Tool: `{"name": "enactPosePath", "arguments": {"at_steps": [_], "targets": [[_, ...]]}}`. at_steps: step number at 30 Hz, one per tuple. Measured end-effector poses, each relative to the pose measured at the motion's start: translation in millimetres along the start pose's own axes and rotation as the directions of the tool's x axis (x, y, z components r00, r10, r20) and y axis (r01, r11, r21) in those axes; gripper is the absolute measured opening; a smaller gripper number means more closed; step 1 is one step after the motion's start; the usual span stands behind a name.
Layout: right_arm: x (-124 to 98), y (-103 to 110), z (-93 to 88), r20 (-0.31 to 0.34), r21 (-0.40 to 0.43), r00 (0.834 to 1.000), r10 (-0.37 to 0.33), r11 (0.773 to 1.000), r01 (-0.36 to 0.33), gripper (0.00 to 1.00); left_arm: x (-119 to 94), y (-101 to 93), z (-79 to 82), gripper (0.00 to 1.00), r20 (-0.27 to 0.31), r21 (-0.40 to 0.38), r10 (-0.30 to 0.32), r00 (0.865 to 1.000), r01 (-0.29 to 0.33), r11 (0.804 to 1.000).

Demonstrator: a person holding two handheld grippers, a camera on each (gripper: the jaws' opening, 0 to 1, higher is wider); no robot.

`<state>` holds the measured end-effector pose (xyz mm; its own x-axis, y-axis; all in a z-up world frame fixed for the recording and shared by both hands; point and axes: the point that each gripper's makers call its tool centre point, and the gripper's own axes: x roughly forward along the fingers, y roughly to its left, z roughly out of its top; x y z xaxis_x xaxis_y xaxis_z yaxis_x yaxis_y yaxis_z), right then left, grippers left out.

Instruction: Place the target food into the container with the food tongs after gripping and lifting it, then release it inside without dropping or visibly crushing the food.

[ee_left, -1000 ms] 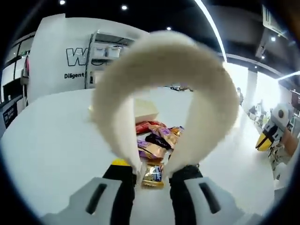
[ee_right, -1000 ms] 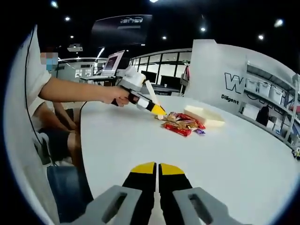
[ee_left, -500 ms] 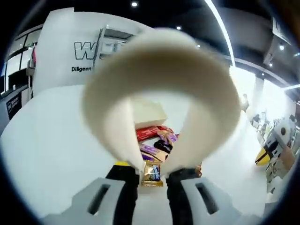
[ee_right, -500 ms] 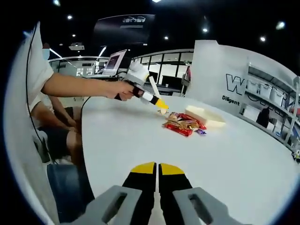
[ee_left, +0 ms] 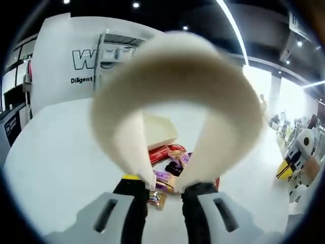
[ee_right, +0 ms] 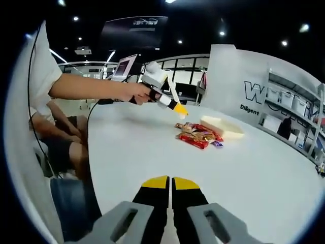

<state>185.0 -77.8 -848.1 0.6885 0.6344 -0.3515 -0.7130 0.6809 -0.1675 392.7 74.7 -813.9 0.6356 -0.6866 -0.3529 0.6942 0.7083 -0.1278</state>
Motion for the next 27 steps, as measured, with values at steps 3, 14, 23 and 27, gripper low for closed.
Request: {"name": "enactPosePath", "arguments": {"at_steps": [3, 14, 23, 27], "targets": [[-0.2, -1.1, -0.6, -0.001, 0.004, 1.000, -0.002, 1.000, 0.002, 0.00, -4.1, -9.6, 5.3, 0.24, 0.019, -0.019, -0.030, 0.999, 0.030, 0.999], [27.7, -1.8, 57.5, 0.125, 0.040, 0.989, 0.073, 0.996, -0.078, 0.00, -19.8, -79.9, -6.7, 0.25, 0.030, 0.029, -0.152, 0.988, 0.151, 0.988], [55.4, 20.0, 113.1, 0.214, 0.008, 0.961, 0.174, 0.984, -0.180, 0.01, -27.5, -114.0, -30.6, 0.25, -0.018, 0.055, -0.220, 0.975, 0.220, 0.974], [63.4, 38.7, 126.8, 0.234, -0.042, 0.935, 0.267, 0.963, -0.265, 0.05, -34.8, -138.0, -34.7, 0.26, -0.038, 0.068, -0.280, 0.959, 0.283, 0.957]]}}
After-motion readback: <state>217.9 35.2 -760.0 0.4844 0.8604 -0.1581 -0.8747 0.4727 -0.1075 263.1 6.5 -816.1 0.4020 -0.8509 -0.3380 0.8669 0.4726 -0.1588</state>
